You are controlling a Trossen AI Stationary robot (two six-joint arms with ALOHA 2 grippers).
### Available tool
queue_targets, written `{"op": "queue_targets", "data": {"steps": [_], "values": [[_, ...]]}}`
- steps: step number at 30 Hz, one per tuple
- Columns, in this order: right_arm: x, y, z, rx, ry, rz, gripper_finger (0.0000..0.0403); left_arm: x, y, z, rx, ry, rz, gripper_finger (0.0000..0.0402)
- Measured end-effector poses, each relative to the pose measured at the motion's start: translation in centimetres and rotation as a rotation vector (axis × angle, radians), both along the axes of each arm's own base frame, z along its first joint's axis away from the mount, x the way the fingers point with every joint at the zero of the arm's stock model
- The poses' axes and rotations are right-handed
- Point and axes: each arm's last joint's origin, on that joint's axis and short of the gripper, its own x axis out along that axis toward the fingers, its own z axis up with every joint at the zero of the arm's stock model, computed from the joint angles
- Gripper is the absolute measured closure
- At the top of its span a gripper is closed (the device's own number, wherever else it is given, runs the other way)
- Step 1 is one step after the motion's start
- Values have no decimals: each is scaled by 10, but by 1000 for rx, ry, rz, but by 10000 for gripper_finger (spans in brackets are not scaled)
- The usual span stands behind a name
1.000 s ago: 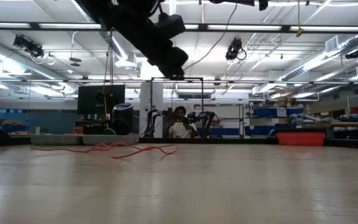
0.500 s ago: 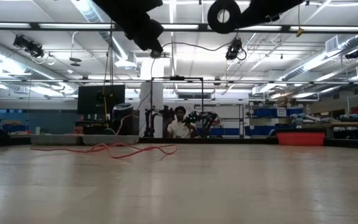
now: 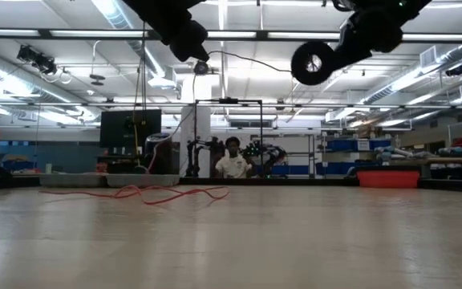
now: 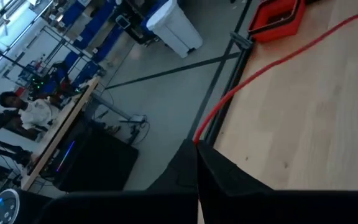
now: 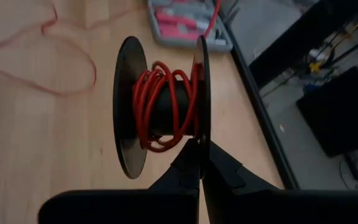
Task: Coil cords
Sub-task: Coil the red wire on the black spool
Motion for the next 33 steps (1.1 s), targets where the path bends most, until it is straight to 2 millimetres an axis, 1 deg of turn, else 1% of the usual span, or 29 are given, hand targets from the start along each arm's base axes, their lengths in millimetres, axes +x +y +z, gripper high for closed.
{"op": "queue_targets", "data": {"steps": [2, 5, 9, 11, 17, 24, 29, 33], "values": [[-2, 0, -3, 10, 29, -12, 403, 0, -1, 0, -4, -2, -9, 401], [-4, -3, -5, 6, 53, -46, 403, 3, -4, 1, -45, -40, -78, 401], [-2, -9, -6, -6, 49, -87, 403, 9, -12, 8, -134, -164, -218, 401], [0, -12, -8, -14, 58, -108, 403, 11, -16, 12, -147, -210, -270, 401], [15, -23, -19, -69, 62, -229, 403, 14, -27, 21, -157, -306, -355, 401], [39, -40, -26, -93, -29, -330, 403, 17, -40, 24, -166, -359, -415, 401], [53, -52, -28, -98, -113, -362, 403, 21, -47, 22, -179, -371, -472, 401], [65, -53, -25, -87, -207, -321, 403, 26, -49, 16, -190, -356, -488, 401]]}}
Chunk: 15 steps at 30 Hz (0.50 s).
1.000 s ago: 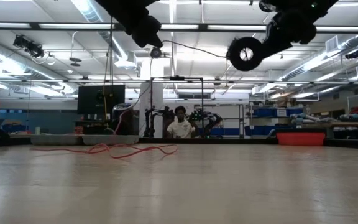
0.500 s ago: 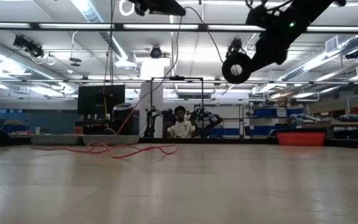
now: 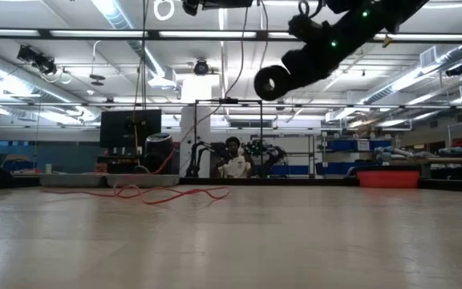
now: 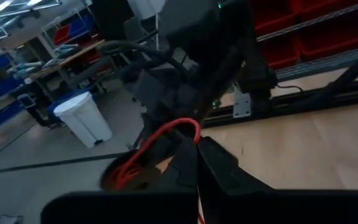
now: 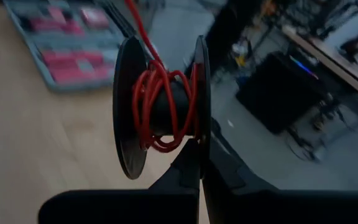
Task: Coil cords
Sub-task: Coil the red wire on the black spool
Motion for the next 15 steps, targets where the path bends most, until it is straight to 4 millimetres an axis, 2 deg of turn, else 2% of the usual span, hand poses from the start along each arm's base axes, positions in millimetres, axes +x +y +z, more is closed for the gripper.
{"op": "queue_targets", "data": {"steps": [9, 15], "values": [[7, 2, 19, -37, -180, 78, 403, 21, -4, -28, -2, 57, -50, 401], [7, 5, 27, -20, -246, 164, 403, 27, -4, -39, 2, 100, -46, 401]]}}
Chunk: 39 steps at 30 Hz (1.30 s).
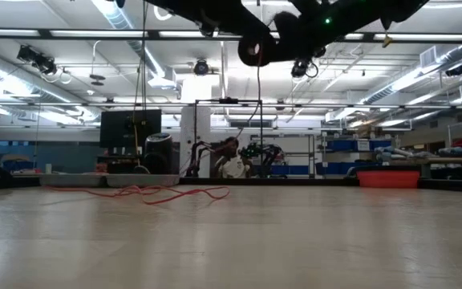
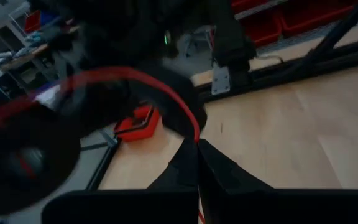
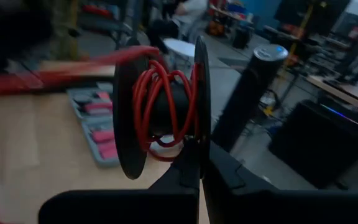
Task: Coil cords
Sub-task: Coil the red wire on the black spool
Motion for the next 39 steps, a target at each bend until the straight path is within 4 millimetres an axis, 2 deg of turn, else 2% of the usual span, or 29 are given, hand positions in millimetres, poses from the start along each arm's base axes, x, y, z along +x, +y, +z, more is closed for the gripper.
{"op": "queue_targets", "data": {"steps": [15, 23, 27, 33, 39], "values": [[-20, 31, 32, 5, -125, 228, 403, -1, 10, -2, 0, 20, 82, 401], [-37, 44, 41, 3, -98, 280, 403, -7, 15, -12, 70, 138, 253, 401], [-47, 46, 37, 24, -11, 284, 403, -9, 16, -15, 107, 173, 321, 401], [-56, 49, 25, 69, 136, 285, 403, -9, 16, -13, 166, 182, 328, 401], [-50, 47, 7, 92, 252, 233, 403, -4, 12, 5, 159, 139, 274, 401]]}}
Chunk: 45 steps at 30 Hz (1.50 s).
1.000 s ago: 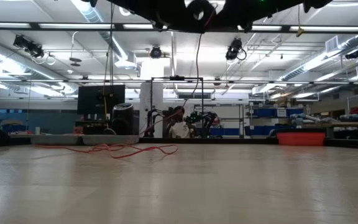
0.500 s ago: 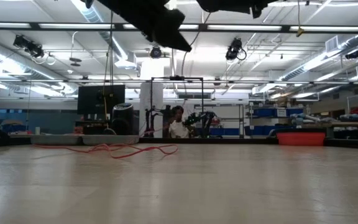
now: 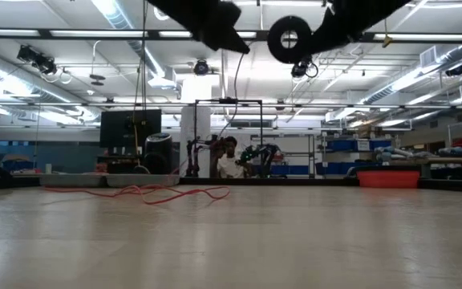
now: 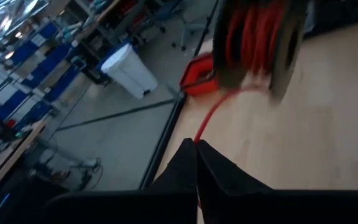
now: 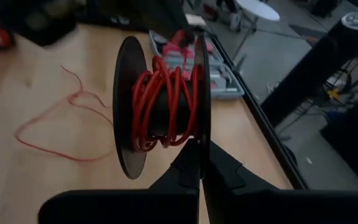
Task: Coil cords
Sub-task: Coil the red wire on the black spool
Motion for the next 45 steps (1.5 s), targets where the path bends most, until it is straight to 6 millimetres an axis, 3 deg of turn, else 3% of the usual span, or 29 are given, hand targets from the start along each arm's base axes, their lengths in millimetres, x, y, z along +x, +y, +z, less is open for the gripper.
{"op": "queue_targets", "data": {"steps": [10, 19, 29, 45], "values": [[29, -20, -25, -44, 50, -107, 403, 5, 1, 20, -23, -39, -25, 401], [51, -33, -27, -91, -71, -172, 403, 10, 0, 13, -71, -54, -26, 399], [52, -33, -24, -100, -111, -167, 403, 19, 0, 2, -67, -47, -12, 325], [54, -36, -7, -165, -251, -223, 403, 22, -13, -4, -155, -81, -40, 322]]}}
